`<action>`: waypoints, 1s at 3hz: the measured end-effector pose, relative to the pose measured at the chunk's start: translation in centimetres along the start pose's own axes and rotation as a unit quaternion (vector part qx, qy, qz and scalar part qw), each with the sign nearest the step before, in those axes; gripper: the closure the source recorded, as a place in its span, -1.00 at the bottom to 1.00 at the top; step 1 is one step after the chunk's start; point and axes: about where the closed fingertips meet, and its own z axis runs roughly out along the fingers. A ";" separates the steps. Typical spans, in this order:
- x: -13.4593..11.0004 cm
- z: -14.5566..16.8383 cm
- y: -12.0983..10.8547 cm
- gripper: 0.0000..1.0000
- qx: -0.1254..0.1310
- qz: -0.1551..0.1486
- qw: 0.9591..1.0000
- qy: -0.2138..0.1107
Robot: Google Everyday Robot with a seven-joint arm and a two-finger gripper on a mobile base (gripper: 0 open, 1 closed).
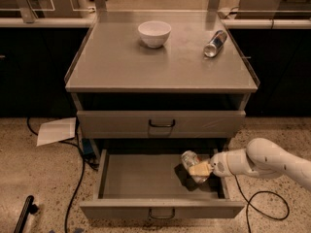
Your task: Place 7up can into middle drawer
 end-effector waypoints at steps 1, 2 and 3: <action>1.2 2.5 -1.2 1.00 -0.014 0.022 0.999 0.024; 1.9 4.3 -2.0 1.00 -0.019 0.036 0.998 0.046; 2.6 5.7 -2.4 1.00 -0.023 0.043 0.996 0.068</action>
Offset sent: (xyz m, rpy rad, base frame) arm 0.0134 0.0124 -0.0705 -0.0144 0.1791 0.0176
